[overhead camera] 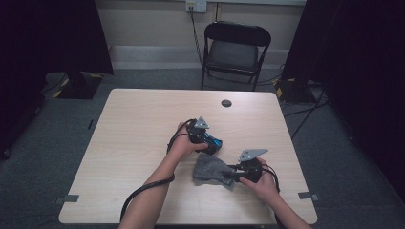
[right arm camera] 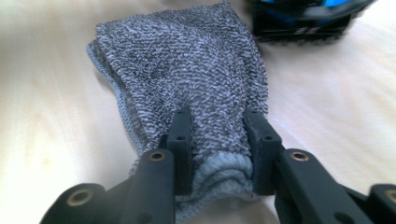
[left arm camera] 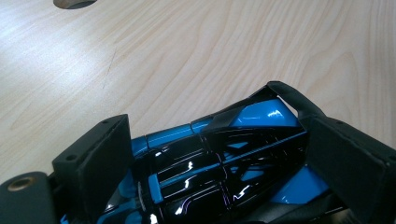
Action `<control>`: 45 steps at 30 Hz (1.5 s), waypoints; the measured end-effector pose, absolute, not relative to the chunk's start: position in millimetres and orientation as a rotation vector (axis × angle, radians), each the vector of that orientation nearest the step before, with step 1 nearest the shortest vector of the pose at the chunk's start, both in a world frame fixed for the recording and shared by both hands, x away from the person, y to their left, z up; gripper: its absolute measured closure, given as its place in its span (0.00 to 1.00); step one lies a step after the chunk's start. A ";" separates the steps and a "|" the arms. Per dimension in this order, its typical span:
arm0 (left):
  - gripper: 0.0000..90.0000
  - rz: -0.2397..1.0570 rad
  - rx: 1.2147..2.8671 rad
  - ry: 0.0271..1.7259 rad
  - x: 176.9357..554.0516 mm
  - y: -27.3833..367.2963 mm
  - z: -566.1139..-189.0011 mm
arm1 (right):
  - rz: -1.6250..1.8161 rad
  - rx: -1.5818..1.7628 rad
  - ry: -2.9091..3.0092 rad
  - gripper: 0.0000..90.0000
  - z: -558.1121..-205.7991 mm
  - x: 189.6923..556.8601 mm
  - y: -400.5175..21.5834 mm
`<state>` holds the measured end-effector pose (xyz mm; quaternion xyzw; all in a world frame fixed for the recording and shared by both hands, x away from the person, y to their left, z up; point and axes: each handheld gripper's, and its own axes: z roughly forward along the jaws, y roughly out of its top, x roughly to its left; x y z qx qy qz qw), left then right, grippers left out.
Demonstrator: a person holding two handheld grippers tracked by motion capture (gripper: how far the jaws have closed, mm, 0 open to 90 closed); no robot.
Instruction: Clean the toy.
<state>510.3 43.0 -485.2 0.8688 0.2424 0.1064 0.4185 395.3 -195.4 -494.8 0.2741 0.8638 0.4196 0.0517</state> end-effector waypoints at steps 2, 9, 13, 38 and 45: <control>0.08 0.265 2.176 0.608 510.5 43.4 -485.5 | 1.246 0.864 2.614 0.79 -491.2 400.4 -196.4; 0.08 0.268 2.168 0.610 510.0 43.6 -486.2 | 1.137 0.878 2.603 0.80 -484.1 420.1 -202.9; 0.08 0.266 2.166 0.608 510.2 43.8 -486.4 | 1.093 0.891 2.594 0.81 -482.5 430.0 -206.8; 0.08 0.267 2.163 0.607 509.8 44.0 -486.8 | 0.997 1.061 2.446 0.82 -480.7 473.6 -214.8; 0.08 0.268 2.162 0.605 509.6 44.2 -487.0 | 0.975 1.088 2.410 0.82 -480.3 480.0 -214.4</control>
